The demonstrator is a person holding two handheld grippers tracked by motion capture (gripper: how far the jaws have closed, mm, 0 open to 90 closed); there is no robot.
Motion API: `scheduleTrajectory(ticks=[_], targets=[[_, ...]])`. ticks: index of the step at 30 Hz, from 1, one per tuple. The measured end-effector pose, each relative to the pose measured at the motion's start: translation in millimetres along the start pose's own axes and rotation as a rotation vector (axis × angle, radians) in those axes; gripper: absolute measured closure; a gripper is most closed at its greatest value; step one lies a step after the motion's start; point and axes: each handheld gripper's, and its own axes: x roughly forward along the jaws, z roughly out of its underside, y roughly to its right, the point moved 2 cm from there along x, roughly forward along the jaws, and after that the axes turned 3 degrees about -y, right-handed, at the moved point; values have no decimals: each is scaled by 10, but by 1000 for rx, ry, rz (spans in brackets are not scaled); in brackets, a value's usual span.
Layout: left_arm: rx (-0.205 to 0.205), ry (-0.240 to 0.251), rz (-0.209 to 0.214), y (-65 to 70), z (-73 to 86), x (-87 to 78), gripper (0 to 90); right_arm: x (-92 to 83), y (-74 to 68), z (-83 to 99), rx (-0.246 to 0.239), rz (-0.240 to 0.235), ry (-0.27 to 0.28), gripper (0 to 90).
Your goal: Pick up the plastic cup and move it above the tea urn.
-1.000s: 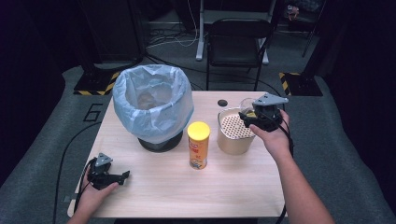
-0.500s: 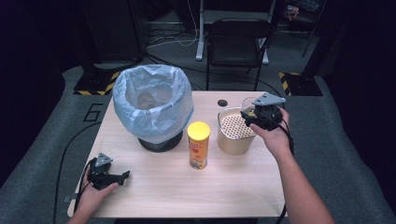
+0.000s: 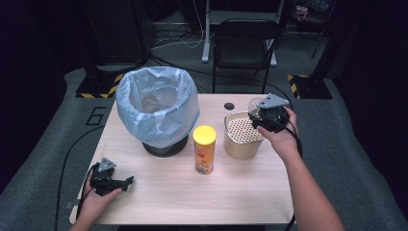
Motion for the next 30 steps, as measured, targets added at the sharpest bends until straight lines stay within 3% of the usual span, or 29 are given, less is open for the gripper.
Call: scheduleTrajectory(ticks=[20, 30], targets=[[2, -4, 4, -2, -1, -4, 7, 55, 0, -4, -56, 56, -10, 392], [-2, -2, 4, 0, -1, -2, 7, 111, -23, 21, -129, 111, -52, 400]])
